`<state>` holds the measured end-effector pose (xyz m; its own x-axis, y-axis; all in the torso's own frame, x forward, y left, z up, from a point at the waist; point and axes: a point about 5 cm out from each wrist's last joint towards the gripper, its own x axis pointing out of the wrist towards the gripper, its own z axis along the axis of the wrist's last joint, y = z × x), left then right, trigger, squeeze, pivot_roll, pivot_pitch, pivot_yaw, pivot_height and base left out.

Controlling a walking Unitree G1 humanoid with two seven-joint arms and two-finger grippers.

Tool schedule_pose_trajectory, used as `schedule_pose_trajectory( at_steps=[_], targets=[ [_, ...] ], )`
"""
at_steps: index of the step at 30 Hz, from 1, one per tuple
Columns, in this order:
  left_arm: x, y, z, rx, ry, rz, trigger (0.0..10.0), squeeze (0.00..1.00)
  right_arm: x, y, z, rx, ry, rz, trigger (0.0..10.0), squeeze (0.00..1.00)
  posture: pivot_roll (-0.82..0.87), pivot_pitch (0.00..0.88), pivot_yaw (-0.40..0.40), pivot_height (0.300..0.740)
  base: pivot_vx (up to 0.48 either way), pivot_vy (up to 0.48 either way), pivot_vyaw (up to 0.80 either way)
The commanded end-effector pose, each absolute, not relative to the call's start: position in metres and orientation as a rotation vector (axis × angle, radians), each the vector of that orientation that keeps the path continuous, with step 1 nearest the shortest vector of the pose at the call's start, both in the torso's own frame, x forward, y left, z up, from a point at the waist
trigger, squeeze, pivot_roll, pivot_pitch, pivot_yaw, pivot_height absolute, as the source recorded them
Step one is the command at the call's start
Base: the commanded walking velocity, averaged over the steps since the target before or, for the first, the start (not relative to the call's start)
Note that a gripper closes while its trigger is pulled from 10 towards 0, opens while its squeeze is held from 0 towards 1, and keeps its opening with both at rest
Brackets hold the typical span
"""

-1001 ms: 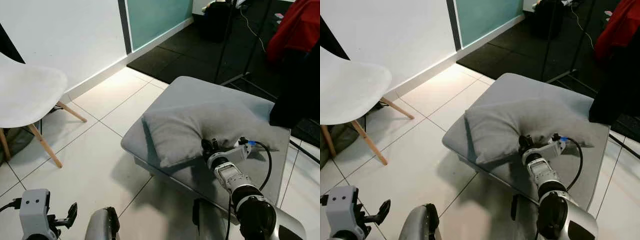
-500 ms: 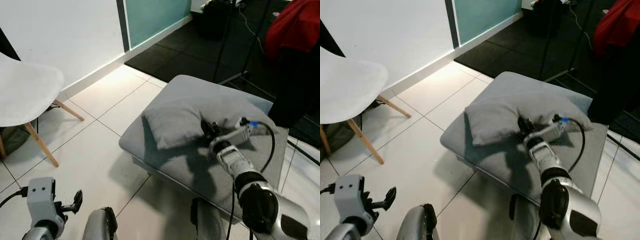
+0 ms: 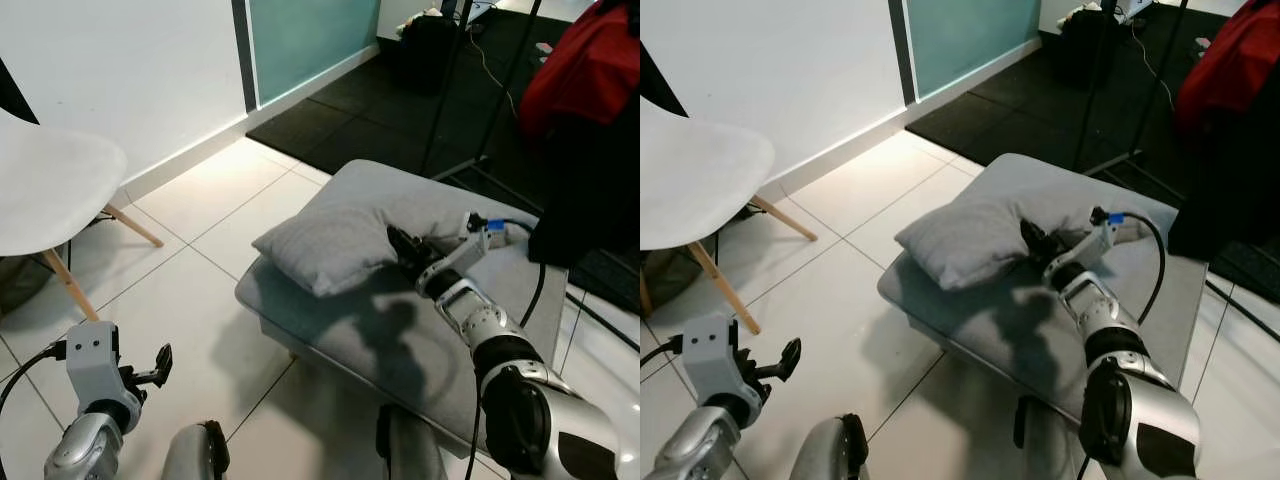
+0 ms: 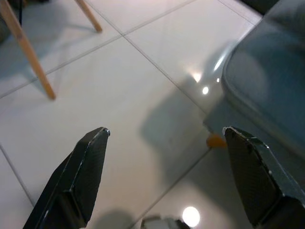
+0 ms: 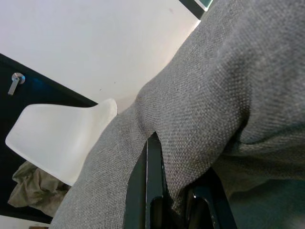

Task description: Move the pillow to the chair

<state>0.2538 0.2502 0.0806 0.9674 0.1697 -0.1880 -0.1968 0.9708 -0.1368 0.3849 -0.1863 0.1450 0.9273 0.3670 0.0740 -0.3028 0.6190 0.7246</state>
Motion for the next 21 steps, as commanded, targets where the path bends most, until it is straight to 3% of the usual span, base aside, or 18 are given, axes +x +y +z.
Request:
schedule_pose_trajectory(
  at_steps=[1, 7, 10, 14, 17, 21],
  targets=[
    [0.257, 0.265, 0.087, -0.116, 0.148, 0.250, 10.0, 0.00, 0.388, -0.193, 0.163, 0.803, -0.003, 0.425, 0.0, 0.00, -0.05, 0.029, -0.023, 0.500, 0.000, 0.000, 0.00],
    [0.272, 0.308, 0.129, -0.045, 0.007, 0.389, 10.0, 0.00, 0.390, -0.198, 0.173, 0.784, -0.021, 0.433, 0.0, 0.00, -0.05, 0.013, -0.033, 0.520, 0.000, 0.000, 0.00],
    [0.273, 0.313, 0.132, -0.038, -0.006, 0.403, 10.0, 0.00, 0.391, -0.199, 0.175, 0.779, -0.024, 0.435, 0.0, 0.00, -0.07, 0.005, -0.032, 0.530, 0.000, 0.000, 0.00],
    [0.272, 0.304, 0.123, -0.060, 0.007, 0.392, 10.0, 0.00, 0.391, -0.198, 0.174, 0.766, -0.011, 0.434, 0.0, 0.00, -0.08, 0.000, -0.039, 0.545, 0.000, 0.000, 0.00],
    [0.269, 0.277, 0.105, -0.101, 0.043, 0.336, 10.0, 0.00, 0.389, -0.194, 0.166, 0.745, 0.023, 0.430, 0.0, 0.00, -0.11, 0.000, -0.051, 0.560, 0.000, 0.000, 0.00],
    [0.269, 0.262, 0.091, -0.127, 0.080, 0.312, 10.0, 0.00, 0.388, -0.193, 0.161, 0.733, 0.039, 0.425, 0.0, 0.00, -0.12, 0.000, -0.043, 0.575, 0.000, 0.000, 0.00]
  ],
)
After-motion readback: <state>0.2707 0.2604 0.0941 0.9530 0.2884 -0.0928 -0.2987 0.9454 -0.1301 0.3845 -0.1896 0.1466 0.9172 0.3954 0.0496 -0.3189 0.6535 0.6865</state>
